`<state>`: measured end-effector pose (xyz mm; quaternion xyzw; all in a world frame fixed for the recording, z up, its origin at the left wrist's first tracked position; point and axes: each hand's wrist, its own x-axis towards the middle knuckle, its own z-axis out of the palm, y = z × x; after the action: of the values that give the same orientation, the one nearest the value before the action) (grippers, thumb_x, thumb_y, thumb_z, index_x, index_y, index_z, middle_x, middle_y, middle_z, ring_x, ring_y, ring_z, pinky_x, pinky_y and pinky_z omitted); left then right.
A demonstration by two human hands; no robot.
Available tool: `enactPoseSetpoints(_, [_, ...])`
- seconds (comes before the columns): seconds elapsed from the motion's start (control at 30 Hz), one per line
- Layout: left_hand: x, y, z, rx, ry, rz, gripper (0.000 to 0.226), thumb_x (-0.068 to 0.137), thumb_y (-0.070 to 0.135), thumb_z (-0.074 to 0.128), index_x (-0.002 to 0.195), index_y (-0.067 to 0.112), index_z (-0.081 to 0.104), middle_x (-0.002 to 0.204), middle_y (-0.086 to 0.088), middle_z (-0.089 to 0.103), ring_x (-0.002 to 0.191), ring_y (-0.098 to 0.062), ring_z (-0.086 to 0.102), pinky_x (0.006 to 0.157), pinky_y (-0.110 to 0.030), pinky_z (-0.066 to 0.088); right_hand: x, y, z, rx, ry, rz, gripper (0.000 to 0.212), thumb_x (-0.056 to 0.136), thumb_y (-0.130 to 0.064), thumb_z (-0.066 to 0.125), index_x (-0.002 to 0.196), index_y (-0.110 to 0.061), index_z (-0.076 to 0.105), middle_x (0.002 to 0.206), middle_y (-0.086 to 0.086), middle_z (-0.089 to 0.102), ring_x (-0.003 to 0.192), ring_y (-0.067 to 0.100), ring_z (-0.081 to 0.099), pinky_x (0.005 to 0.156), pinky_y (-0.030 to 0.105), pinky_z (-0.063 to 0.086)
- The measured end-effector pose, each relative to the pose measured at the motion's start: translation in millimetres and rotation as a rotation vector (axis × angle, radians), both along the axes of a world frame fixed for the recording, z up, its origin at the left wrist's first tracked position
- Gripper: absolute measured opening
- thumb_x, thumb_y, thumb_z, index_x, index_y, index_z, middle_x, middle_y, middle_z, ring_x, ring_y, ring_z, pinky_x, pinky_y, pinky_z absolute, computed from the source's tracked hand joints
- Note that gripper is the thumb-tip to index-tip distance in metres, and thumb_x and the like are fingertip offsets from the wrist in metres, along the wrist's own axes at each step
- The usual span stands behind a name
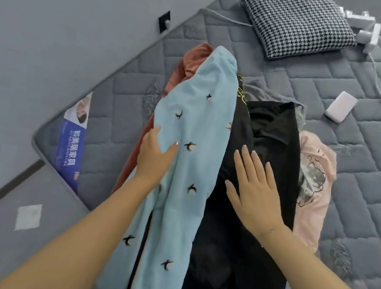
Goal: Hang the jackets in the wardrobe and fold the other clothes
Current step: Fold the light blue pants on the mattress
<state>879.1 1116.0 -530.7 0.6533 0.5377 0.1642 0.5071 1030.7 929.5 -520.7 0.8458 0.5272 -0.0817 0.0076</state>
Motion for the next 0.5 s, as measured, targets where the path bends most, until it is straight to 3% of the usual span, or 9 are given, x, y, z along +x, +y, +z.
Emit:
enactPoseSetpoints(0.13, [44.4, 66.4, -54.2, -0.471, -0.253, 0.435, 0.079, 0.087, 0.032, 0.073, 0.148, 0.013, 0.027, 0.137, -0.004, 0.051, 0.119, -0.024, 0.056, 0.103, -0.042, 0.047, 7.3, 27.7, -50.7, -0.003, 0.081, -0.048, 0.068, 0.098, -0.057, 0.015, 0.156, -0.023, 0.002, 0.162, -0.004, -0.003, 0.15, 0.017, -0.004, 0.122, 0.038, -0.001])
enactPoseSetpoints(0.23, [68.1, 95.8, -80.5, -0.438, -0.292, 0.46, 0.068, 0.09, 0.026, 0.07, 0.147, 0.009, 0.035, 0.131, 0.003, 0.052, 0.113, -0.019, 0.057, 0.094, -0.032, 0.048, 10.0, 26.9, -73.2, 0.022, 0.182, -0.12, 0.064, 0.1, -0.052, 0.025, 0.156, -0.023, 0.013, 0.163, -0.006, 0.006, 0.15, 0.012, 0.0, 0.121, 0.032, -0.001])
enactPoseSetpoints(0.3, [79.8, 101.9, -84.6, -0.385, -0.341, 0.375, 0.038, 0.093, 0.013, 0.065, 0.129, 0.004, 0.057, 0.123, -0.009, 0.065, 0.108, -0.026, 0.064, 0.091, -0.037, 0.055, 13.6, 22.6, -80.7, 0.071, 0.338, -0.167, 0.06, 0.1, -0.046, 0.036, 0.154, -0.023, 0.023, 0.161, -0.009, 0.014, 0.149, 0.008, 0.009, 0.121, 0.029, 0.005])
enactPoseSetpoints(0.37, [85.5, 92.9, -78.0, -0.335, -0.338, 0.172, 0.015, 0.095, 0.01, 0.061, 0.109, 0.009, 0.066, 0.103, -0.005, 0.071, 0.097, -0.022, 0.066, 0.084, -0.033, 0.057, 18.9, 18.9, -77.3, 0.167, 0.636, -0.316, 0.054, 0.1, -0.042, 0.044, 0.15, -0.025, 0.036, 0.158, -0.015, 0.026, 0.144, 0.001, 0.022, 0.121, 0.03, 0.017])
enactPoseSetpoints(0.43, [86.8, 73.8, -64.5, -0.217, -0.283, -0.114, 0.01, 0.096, 0.013, 0.058, 0.104, 0.013, 0.064, 0.097, 0.003, 0.069, 0.095, -0.012, 0.064, 0.082, -0.025, 0.054, 29.4, 23.7, -66.2, 0.347, 0.913, -0.557, 0.043, 0.099, -0.04, 0.049, 0.141, -0.03, 0.049, 0.146, -0.021, 0.043, 0.133, -0.007, 0.038, 0.117, 0.033, 0.031])
enactPoseSetpoints(0.5, [82.4, 44.1, -48.8, -0.128, -0.213, -0.399, 0.018, 0.096, 0.016, 0.058, 0.113, 0.016, 0.065, 0.107, 0.005, 0.068, 0.103, -0.004, 0.063, 0.088, -0.018, 0.049, 44.3, 37.4, -49.2, 0.534, 1.041, -0.748, 0.037, 0.096, -0.047, 0.052, 0.131, -0.036, 0.056, 0.13, -0.023, 0.057, 0.121, -0.007, 0.05, 0.11, 0.035, 0.042])
